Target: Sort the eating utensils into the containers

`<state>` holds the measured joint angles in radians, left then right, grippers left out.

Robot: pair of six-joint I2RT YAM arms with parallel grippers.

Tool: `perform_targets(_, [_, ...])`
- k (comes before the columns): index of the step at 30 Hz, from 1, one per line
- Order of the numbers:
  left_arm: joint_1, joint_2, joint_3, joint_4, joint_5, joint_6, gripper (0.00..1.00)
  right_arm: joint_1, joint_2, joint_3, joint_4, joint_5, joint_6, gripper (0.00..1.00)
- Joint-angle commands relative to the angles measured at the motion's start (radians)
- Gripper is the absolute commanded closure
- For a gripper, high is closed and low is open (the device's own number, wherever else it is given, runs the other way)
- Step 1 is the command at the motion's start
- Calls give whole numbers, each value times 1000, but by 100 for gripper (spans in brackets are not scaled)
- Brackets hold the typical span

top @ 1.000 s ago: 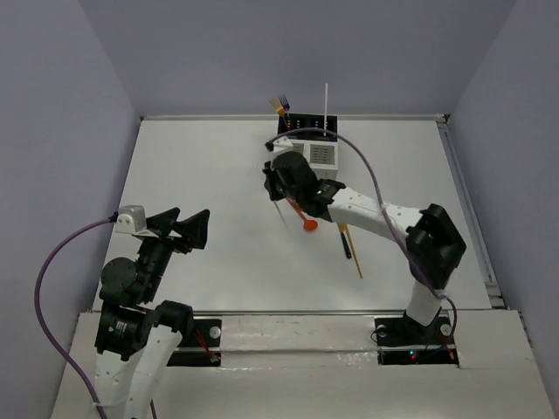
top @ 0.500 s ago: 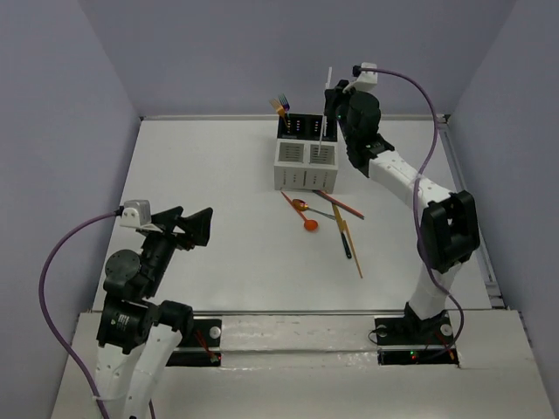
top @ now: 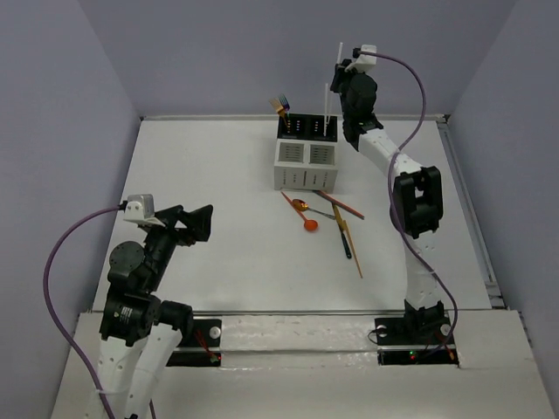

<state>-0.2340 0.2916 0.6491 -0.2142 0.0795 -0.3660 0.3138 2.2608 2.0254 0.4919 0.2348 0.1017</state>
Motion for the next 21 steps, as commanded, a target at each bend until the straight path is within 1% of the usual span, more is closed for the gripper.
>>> perform_targets(1, [4,24,11,47,20,19,1,4,43,64,129,-11,-66,93])
perform_targets(5, [13,34,11,49,20,19,1,4,86,98,143,-15,-71,93])
perform_targets(8, [22,32,11,49,22,19,1,4,97,85,160,-25,-60,93])
perform_targets(14, [22,23,11,50,22,21,1,4,65,-54,212,-64,-28,93])
perform_targets(17, [22,23,9,52,26,21,1,4,43,-129,234,-71,-28,91])
perform_targets(19, [32,20,9,52,28,18,1,13,16,-168,272,-65,-40,84])
perform_targets(20, [32,20,9,52,28,18,1,13,-4,-189,275,-69,-43,75])
perform_targets(21, [32,17,7,55,29,18,1,13,-16,-195,267,-75,-43,70])
